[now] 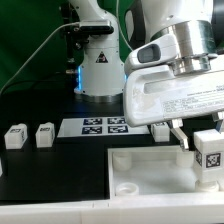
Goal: Assemble one leg
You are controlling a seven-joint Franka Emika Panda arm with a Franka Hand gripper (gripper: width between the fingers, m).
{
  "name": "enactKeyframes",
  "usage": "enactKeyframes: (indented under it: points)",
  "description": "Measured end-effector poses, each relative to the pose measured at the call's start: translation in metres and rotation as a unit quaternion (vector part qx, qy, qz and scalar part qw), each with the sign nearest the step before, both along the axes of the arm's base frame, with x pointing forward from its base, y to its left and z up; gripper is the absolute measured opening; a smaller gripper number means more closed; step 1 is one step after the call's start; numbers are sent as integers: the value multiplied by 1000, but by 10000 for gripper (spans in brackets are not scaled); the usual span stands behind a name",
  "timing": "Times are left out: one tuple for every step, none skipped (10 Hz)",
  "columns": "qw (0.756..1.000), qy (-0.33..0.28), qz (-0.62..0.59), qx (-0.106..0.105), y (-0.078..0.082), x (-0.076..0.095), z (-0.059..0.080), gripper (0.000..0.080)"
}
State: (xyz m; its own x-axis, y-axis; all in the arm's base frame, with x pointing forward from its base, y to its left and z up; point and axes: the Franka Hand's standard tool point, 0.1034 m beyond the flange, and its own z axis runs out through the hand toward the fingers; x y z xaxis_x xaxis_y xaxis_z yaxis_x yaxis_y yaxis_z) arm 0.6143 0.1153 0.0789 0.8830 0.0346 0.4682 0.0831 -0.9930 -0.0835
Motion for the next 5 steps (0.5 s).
enactKeyframes:
  points:
    - [1000,1,-2,1,0,0,-1,290]
    - [1000,2,-5,2,0,-1,-2,290]
    - [1000,-4,-11,4,0,0,-2,291]
    - [1000,-14,-16,2,0,0,-2,291]
    - [1000,-18,-11,-2,1,0,-2,291]
